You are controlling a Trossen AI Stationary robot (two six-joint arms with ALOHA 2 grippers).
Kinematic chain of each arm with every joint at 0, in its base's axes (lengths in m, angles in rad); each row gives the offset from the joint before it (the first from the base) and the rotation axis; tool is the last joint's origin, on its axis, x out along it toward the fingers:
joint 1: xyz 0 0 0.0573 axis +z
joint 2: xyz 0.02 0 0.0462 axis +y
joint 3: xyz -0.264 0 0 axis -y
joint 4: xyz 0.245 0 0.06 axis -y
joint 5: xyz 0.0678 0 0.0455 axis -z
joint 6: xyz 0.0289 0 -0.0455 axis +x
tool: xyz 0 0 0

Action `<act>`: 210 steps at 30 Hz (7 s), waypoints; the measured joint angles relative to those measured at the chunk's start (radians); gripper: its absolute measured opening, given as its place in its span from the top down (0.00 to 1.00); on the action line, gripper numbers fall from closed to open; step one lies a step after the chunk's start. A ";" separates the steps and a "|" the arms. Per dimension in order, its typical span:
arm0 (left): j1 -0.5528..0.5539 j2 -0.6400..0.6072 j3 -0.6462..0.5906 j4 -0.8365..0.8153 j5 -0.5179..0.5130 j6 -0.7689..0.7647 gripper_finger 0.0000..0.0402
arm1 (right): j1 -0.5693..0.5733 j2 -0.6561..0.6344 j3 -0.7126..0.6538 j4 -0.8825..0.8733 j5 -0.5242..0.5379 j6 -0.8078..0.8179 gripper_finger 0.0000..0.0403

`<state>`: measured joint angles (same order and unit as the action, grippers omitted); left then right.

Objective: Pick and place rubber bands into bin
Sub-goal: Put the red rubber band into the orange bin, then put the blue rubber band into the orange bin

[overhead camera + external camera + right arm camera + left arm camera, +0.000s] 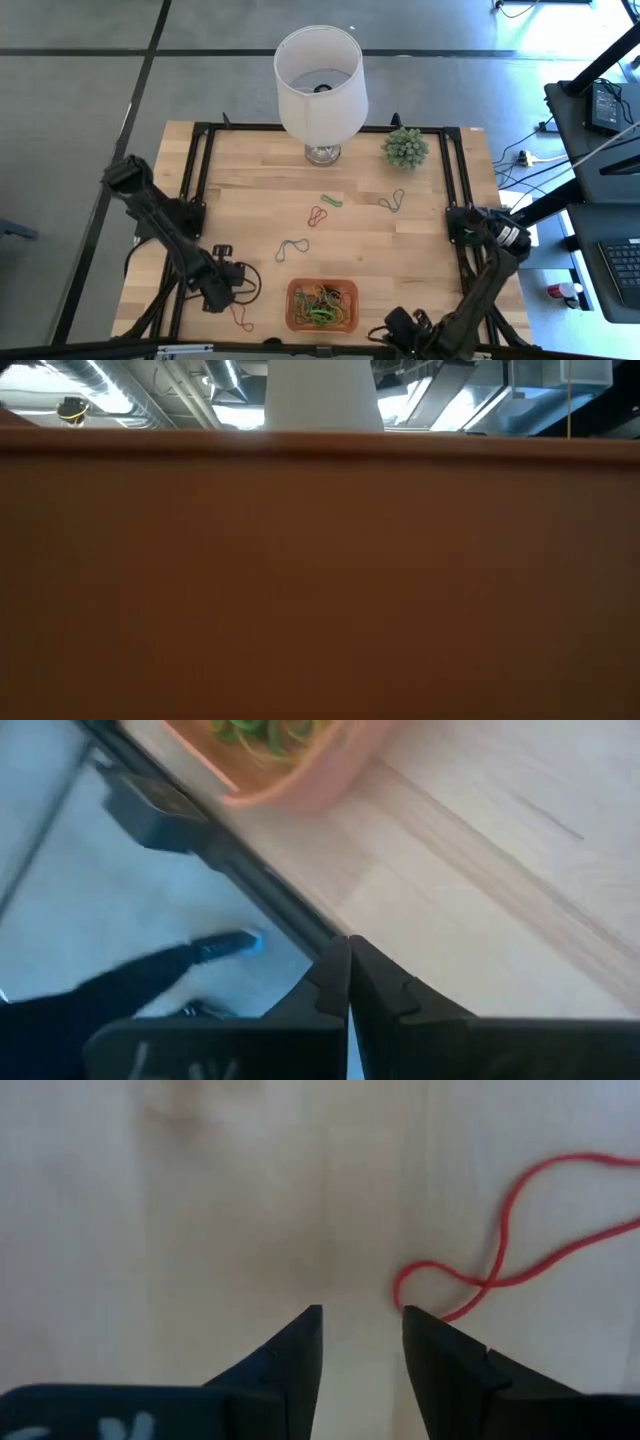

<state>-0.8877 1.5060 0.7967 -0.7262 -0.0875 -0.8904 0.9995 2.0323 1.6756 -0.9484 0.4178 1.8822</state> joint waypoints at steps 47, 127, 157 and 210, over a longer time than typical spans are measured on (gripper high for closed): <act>0.101 0.178 0.991 -0.502 -0.364 0.568 1.00 | 0.022 0.000 0.000 0.020 0.007 -0.137 0.98; 0.926 -0.500 -0.072 0.077 0.324 1.042 1.00 | -0.823 -0.284 -0.227 -0.524 -0.072 -0.082 0.79; 0.925 -0.625 -0.202 0.125 0.290 1.045 0.99 | -1.126 -0.520 -1.007 0.309 -0.261 -0.160 0.74; 0.922 -0.625 -0.202 0.207 0.292 0.910 0.99 | -0.350 0.259 0.502 -0.251 -0.156 -0.180 1.00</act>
<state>0.0345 0.8806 0.5945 -0.5190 0.2043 0.0193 0.6490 2.2913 2.1781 -1.1999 0.2618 1.7018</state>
